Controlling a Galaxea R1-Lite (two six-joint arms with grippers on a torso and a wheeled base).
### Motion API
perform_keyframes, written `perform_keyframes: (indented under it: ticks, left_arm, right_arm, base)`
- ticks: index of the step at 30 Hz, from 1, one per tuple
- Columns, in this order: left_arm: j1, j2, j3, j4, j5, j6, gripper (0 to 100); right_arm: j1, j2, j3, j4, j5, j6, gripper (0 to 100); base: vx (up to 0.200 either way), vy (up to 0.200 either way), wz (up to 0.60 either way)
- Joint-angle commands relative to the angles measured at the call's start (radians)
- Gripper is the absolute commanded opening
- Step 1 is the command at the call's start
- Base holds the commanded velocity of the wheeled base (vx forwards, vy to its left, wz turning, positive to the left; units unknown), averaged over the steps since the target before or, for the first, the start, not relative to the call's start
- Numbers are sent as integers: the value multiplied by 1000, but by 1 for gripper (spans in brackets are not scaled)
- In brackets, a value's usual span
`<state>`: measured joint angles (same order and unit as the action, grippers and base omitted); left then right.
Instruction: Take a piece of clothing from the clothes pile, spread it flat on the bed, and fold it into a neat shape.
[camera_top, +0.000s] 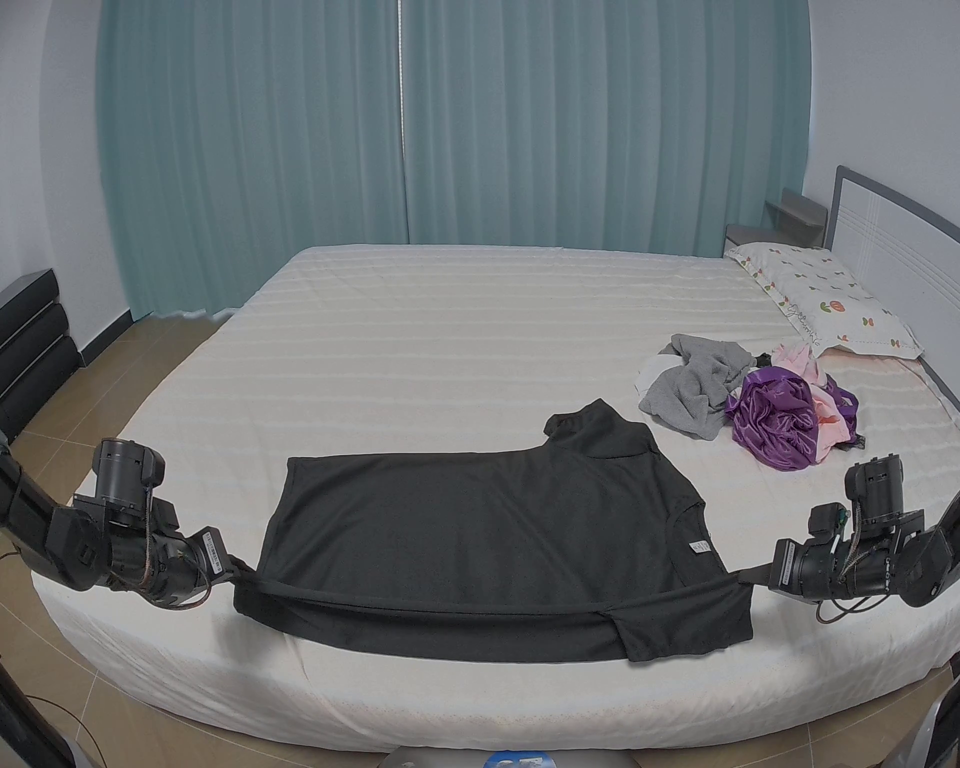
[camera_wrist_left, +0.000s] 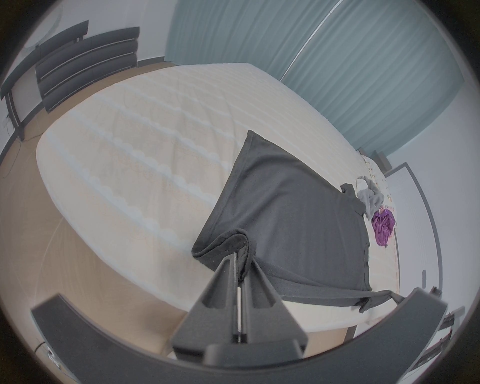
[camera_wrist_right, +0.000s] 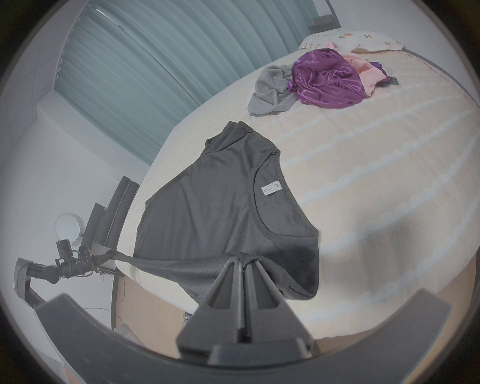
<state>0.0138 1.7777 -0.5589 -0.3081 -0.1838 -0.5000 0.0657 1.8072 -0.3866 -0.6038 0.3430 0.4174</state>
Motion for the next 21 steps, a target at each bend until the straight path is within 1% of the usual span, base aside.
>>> perform_keyframes:
  ticks: [1,3,16,21]
  left_arm:
    - [-9,78,-49,-5,0,-35,0]
    - [-12,91,-64,-2,0,-45,0]
    - [-14,161,-107,-8,3,-46,0]
    - [-9,152,-107,-3,3,-46,0]
  right_arm:
    - [0,76,-46,-1,1,27,0]
    - [0,92,-60,-1,1,38,0]
    - [0,176,-127,-1,-1,41,0]
    - [2,167,-143,-7,-4,69,0]
  base:
    - [0,0,0]
    - [0,0,0]
    - [0,0,0]
    - [0,0,0]
